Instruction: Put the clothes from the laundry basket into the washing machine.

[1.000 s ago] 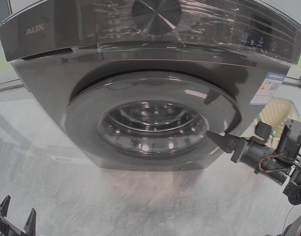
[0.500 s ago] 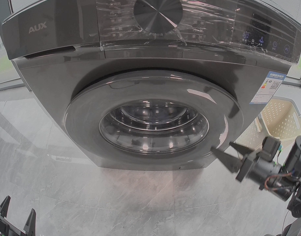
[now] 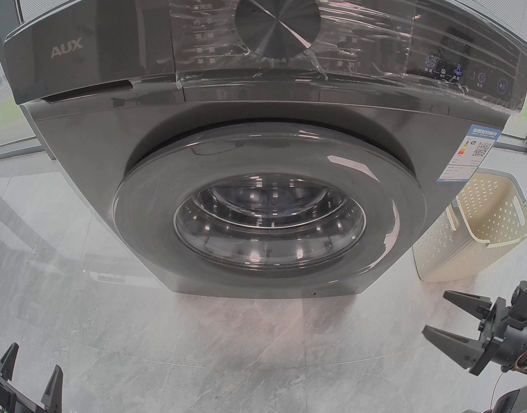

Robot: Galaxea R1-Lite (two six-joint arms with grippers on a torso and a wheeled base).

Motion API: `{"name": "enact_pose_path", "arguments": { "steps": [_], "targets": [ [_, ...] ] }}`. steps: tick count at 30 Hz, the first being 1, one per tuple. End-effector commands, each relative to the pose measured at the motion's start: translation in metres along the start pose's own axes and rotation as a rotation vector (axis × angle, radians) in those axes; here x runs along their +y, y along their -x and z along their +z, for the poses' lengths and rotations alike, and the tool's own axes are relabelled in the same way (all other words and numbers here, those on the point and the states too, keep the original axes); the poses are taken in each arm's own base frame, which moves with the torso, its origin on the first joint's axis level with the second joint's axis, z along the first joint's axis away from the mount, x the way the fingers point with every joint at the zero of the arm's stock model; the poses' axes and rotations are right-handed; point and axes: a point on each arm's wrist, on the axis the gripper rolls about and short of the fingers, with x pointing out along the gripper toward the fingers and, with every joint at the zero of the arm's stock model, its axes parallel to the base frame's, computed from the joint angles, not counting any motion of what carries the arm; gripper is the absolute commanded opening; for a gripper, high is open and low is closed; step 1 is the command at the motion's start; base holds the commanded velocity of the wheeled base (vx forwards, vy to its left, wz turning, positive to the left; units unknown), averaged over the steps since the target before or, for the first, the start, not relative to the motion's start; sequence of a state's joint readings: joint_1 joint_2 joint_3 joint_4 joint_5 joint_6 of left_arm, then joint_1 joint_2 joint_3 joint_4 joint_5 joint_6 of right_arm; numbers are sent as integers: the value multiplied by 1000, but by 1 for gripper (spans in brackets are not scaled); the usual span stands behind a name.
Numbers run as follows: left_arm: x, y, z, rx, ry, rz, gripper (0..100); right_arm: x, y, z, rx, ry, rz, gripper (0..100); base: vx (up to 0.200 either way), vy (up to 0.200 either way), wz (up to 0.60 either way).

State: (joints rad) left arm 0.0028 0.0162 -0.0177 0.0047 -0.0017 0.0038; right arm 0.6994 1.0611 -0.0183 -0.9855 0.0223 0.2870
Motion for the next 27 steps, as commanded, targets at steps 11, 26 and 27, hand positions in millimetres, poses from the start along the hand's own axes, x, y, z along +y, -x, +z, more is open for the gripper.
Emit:
{"name": "enact_pose_path", "arguments": {
  "steps": [11, 26, 27],
  "targets": [
    [0, 0, -5, 3, -5, -3, 100, 2, 115, -27, -257, 207, -455, 100, 0, 0, 0],
    [0, 0, -5, 3, 1, -1, 100, -2, 120, -66, -234, 242, -636, 100, 0, 0, 0],
    [0, 0, -5, 3, 1, -1, 100, -2, 120, -67, -228, 238, -641, 100, 0, 0, 0]
  ]
}}
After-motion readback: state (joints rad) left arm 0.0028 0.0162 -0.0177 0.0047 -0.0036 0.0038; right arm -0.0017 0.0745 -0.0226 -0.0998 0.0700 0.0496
